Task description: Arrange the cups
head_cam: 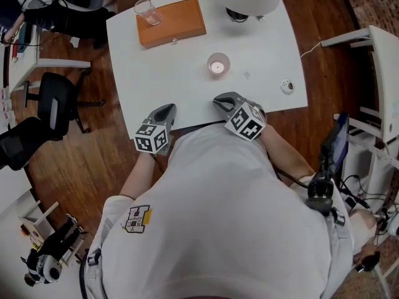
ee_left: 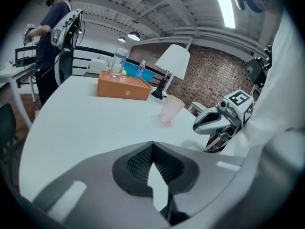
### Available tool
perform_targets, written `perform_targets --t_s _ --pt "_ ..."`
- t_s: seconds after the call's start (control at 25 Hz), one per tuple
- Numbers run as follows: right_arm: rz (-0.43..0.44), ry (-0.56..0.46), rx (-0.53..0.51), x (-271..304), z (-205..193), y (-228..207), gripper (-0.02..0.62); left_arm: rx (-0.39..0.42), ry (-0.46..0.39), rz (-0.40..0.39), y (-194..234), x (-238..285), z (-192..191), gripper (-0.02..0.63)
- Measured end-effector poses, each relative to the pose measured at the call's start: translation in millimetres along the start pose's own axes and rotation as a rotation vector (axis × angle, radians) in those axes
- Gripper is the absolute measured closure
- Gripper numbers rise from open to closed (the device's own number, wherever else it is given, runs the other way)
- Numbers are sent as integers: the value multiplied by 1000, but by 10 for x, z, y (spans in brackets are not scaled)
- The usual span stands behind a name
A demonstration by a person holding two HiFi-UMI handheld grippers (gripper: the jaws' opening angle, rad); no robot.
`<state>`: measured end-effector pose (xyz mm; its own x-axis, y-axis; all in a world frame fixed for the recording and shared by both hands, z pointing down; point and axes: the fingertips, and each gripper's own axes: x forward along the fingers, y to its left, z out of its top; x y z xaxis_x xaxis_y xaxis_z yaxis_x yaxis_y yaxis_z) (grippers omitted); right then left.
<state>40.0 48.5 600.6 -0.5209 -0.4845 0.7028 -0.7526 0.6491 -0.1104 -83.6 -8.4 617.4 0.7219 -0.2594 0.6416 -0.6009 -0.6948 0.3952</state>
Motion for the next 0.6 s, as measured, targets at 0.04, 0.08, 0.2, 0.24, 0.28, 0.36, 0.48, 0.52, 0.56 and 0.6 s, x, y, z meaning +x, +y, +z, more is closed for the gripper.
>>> perform_targets --t_s 0.04,0.08,0.2,0.24,0.28,0.36,0.48,0.52,0.56,0.6 --pt "-6 -2 1 7 13 -8 583 3 -2 -5 8 0 11 606" --pt "-12 -3 3 10 22 -16 583 5 -7 -11 9 -1 25 606" --pt "-28 -7 13 14 36 -35 583 -3 -29 -25 9 -12 80 606" --pt "-32 -8 18 16 40 -36 583 -3 -35 -29 12 -15 104 606" --pt "-35 -9 23 18 42 -37 583 -1 -41 -33 15 -17 128 606" --pt "-42 -10 31 25 40 -45 583 3 -46 -42 22 -16 161 606" --pt "-60 -8 49 42 30 -95 583 7 -45 -44 44 -19 181 606" --pt "-72 -7 56 43 18 -133 583 7 -44 -44 54 -17 190 606" --pt "-88 -5 63 41 3 -182 581 7 -44 -44 65 -12 200 606" --pt "-108 -4 72 34 -17 -242 577 7 -43 -44 77 -6 209 606"
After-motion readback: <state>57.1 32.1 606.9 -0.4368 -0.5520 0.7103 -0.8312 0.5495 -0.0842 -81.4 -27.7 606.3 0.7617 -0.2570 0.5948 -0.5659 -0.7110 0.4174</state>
